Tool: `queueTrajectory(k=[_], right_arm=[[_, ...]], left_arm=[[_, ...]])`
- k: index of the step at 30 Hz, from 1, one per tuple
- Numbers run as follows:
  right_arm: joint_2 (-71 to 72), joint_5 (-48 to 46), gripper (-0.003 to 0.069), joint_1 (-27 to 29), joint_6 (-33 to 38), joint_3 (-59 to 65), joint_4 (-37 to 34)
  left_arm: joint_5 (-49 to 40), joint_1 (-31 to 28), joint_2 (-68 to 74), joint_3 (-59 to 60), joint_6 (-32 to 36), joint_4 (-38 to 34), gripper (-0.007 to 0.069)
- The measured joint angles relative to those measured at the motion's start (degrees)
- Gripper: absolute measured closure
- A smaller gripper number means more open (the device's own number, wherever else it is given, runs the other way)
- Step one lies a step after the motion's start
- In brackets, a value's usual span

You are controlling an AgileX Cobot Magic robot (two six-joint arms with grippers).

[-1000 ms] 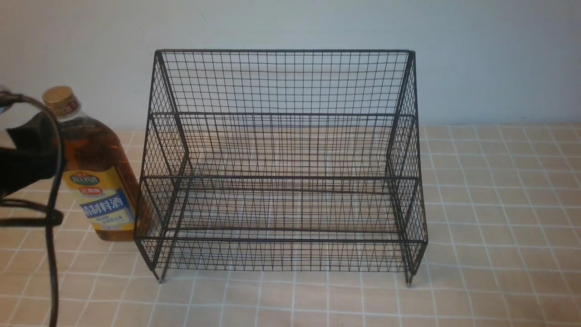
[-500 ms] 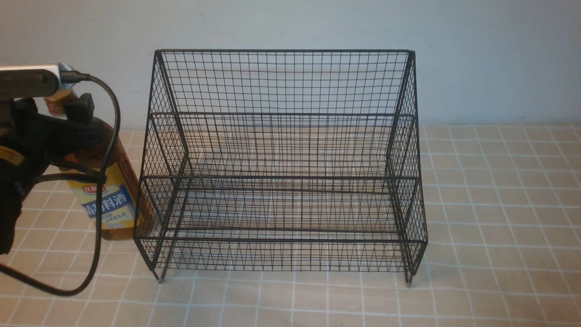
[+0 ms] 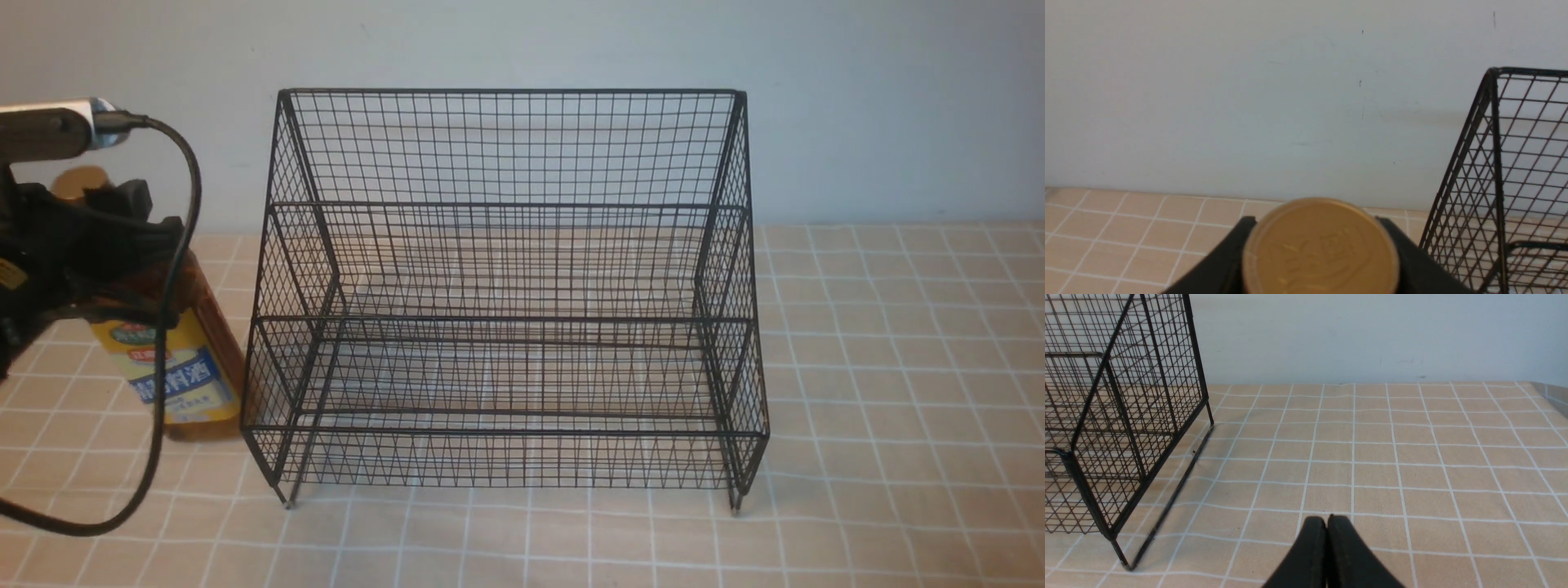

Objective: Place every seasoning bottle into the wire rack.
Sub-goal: Use the left arm to grab the condiment bottle closest to it, then use the left arm to put the condiment bottle back on the shelf

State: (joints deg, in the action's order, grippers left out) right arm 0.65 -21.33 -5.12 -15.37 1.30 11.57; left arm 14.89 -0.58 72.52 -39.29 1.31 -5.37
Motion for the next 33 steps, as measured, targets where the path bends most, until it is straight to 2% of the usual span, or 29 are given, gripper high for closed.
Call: queueTrajectory(k=[2, 7, 11, 15, 23, 33], right_arm=[[0.00, 0.00, 0.0673, 0.00, 0.00, 0.00, 0.00], [0.00, 0.00, 0.0673, 0.00, 0.00, 0.00, 0.00], [0.00, 0.00, 0.0673, 0.00, 0.00, 0.00, 0.00], [0.00, 0.00, 0.0673, 0.00, 0.00, 0.00, 0.00], [0.00, 0.00, 0.0673, 0.00, 0.00, 0.00, 0.00], [0.00, 0.00, 0.0673, 0.00, 0.00, 0.00, 0.00]], left_arm=[[-6.93, 0.00, -4.05, -3.51, 0.26, -0.07, 0.0317], [-13.79, 0.00, -10.03, -11.63, 0.21, -0.07, 0.0317], [-14.89, 1.69, -12.75, -17.47, 0.19, 0.12, 0.0317], [-15.53, 6.47, -12.94, -20.40, 0.20, 0.48, 0.0317], [-9.20, 15.79, -7.71, -21.25, -0.73, -1.29, 0.0317], [-0.16, 16.72, 0.80, -21.25, 0.64, -5.57, 0.0319]])
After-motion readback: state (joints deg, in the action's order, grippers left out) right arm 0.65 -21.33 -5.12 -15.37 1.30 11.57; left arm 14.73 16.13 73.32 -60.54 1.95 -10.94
